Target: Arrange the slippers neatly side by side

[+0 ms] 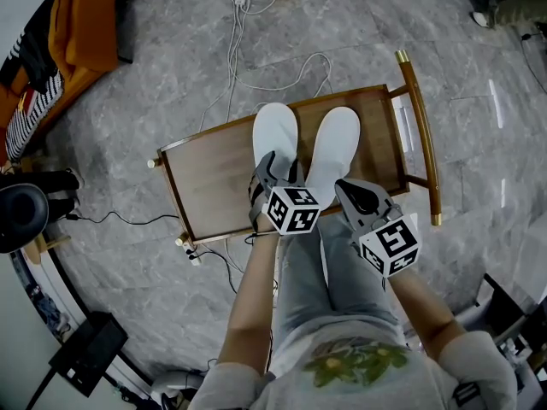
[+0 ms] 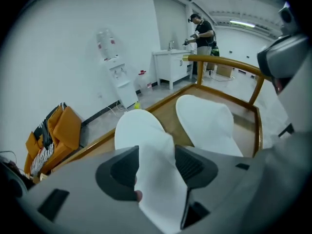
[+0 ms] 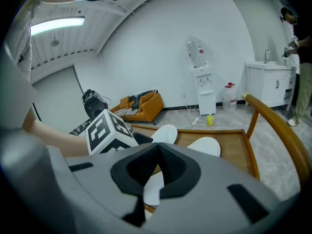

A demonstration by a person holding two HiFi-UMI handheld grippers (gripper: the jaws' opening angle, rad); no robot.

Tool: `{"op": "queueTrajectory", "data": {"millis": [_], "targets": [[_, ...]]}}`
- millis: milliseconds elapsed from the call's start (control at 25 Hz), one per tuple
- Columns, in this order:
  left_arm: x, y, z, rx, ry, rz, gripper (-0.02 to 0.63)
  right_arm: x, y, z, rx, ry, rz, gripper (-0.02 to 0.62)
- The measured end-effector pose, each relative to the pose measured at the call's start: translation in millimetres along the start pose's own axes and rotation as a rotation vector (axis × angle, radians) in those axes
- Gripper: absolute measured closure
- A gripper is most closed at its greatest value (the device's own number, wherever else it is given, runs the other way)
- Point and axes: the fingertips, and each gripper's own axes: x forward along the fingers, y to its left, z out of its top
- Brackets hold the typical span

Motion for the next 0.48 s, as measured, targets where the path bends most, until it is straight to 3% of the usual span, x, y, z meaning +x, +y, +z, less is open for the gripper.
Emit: {"op": "queueTrajectory", "data": {"millis": [160,240,360,480], "targets": [[9.5,-3.5,0.1,0.067,0.028,-0.055,0.371,-2.8,-1.2,-2.4,0.000,0.001,-0.004,0.591],[11.6,-2.5,-1.0,0.061,0.026,-0.060,0.411,-3.7,-1.3,-3.4,0.000,0.002,-0.006,0.591],[11.0,4.8,-0.3,-0.025,-0.012,-0.036,0.480,-3.8,-0.3,-2.9,0.001,0.001,-0.005,0.591],[9.7,8.8,-3.7,-0.181,-0.034,-0.038,0.529,-3.8,0.3,-3.1,0.002,-0.001,-0.004,0.591]]}}
